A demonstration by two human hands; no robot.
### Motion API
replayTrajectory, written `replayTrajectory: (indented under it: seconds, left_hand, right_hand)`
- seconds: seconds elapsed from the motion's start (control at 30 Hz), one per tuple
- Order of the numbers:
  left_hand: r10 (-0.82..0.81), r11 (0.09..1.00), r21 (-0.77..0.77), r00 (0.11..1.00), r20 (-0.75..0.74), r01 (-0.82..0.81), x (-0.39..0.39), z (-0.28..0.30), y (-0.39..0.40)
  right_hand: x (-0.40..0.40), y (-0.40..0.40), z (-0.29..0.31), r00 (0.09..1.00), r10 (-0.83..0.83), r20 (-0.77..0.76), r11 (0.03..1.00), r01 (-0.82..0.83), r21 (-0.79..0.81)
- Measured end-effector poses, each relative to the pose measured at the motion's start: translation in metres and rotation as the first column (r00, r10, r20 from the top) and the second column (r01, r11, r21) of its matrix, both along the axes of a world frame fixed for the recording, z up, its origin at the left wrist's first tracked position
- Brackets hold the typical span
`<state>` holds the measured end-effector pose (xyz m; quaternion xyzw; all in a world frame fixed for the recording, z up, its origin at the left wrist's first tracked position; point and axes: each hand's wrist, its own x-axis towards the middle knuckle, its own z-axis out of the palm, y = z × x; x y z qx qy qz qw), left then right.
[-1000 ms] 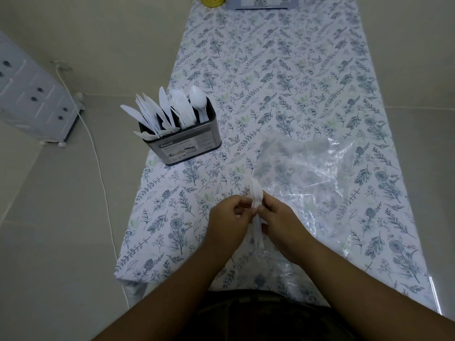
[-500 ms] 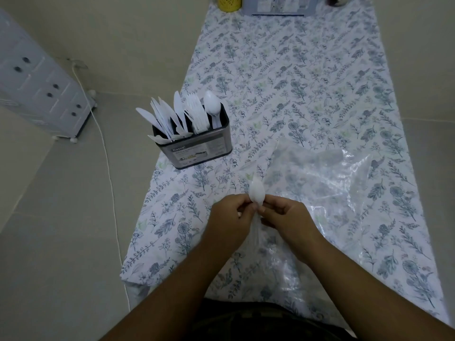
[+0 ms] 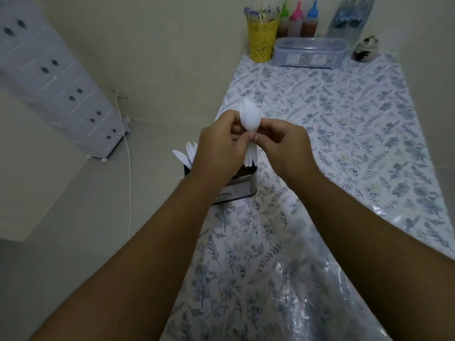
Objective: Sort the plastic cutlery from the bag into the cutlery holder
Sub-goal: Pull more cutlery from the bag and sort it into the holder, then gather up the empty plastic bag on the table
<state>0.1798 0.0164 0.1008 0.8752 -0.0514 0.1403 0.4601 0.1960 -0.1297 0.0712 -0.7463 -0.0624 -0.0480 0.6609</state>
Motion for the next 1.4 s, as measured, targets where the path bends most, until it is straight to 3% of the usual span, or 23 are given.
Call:
replayTrajectory:
  seconds: [0.17,0.3,0.4,0.53,0.63,0.73,0.83,0.93,1.0,1.07,1.17,1.27,1.33,1.4]
  left_hand:
    - [0.017,1.000,0.025,0.999,-0.039,-0.016,0.008,-0.021,0.011]
    - [0.043,0.986,0.165,0.987,-0.155,-0.017,0.006,-0.039,0.008]
    - [0.108,0.929,0.366,0.986,-0.127,-0.054,0.006,-0.037,0.004]
    - [0.145,0.928,0.355,0.987,-0.064,-0.113,-0.003,-0.023,-0.002]
    - [0.037,0.954,0.296,0.998,0.055,-0.052,-0.030,-0.029,-0.021]
    - [-0.180,0.948,0.265,0.984,0.001,0.174,-0.074,-0.067,-0.055]
    - [-0.373,0.858,0.260,0.885,-0.281,0.444,-0.118,-0.130,-0.087]
    - [-0.362,0.643,0.414,0.733,-0.576,0.644,-0.157,-0.178,-0.096]
    - [-0.326,0.541,0.474,0.693,-0.643,0.695,-0.178,-0.189,-0.089]
    - [-0.326,0.510,0.515,0.709,-0.626,0.689,-0.189,-0.187,-0.083]
    - [-0.382,0.623,0.530,0.815,-0.436,0.575,-0.181,-0.176,-0.085]
    - [-0.395,0.774,0.461,0.900,-0.183,0.434,-0.150,-0.166,-0.107]
    - [-0.429,0.756,0.437,0.873,-0.233,0.488,-0.125,-0.160,-0.126]
    - [-0.410,0.656,0.486,0.813,-0.414,0.578,-0.106,-0.170,-0.135]
  right_hand:
    - [0.012,0.012,-0.023,0.999,0.022,-0.025,0.998,-0.024,-0.054]
    - [0.004,0.012,-0.041,0.995,0.050,-0.084,0.988,-0.062,-0.144]
    - [-0.002,0.007,-0.043,0.990,0.031,-0.136,0.947,-0.072,-0.312]
    - [-0.011,-0.006,-0.036,0.986,-0.047,-0.160,0.919,-0.020,-0.395]
    - [-0.041,-0.029,-0.036,0.981,-0.111,-0.162,0.900,0.030,-0.434]
    - [-0.092,-0.060,-0.056,0.976,-0.136,-0.168,0.844,0.025,-0.536]
    - [-0.144,-0.090,-0.088,0.946,-0.208,-0.247,0.706,-0.030,-0.708]
    - [-0.202,-0.117,-0.123,0.875,-0.374,-0.308,0.556,-0.054,-0.829]
    - [-0.241,-0.127,-0.141,0.856,-0.328,-0.400,0.451,-0.230,-0.862]
    - [-0.267,-0.132,-0.153,0.854,-0.255,-0.453,0.400,-0.334,-0.854]
    - [-0.266,-0.142,-0.152,0.887,-0.282,-0.365,0.434,-0.222,-0.873]
    - [-0.238,-0.156,-0.137,0.888,-0.426,-0.176,0.496,0.066,-0.866]
    - [-0.217,-0.166,-0.130,0.885,-0.433,-0.172,0.534,0.099,-0.839]
    - [-0.199,-0.180,-0.136,0.869,-0.376,-0.321,0.582,-0.049,-0.812]
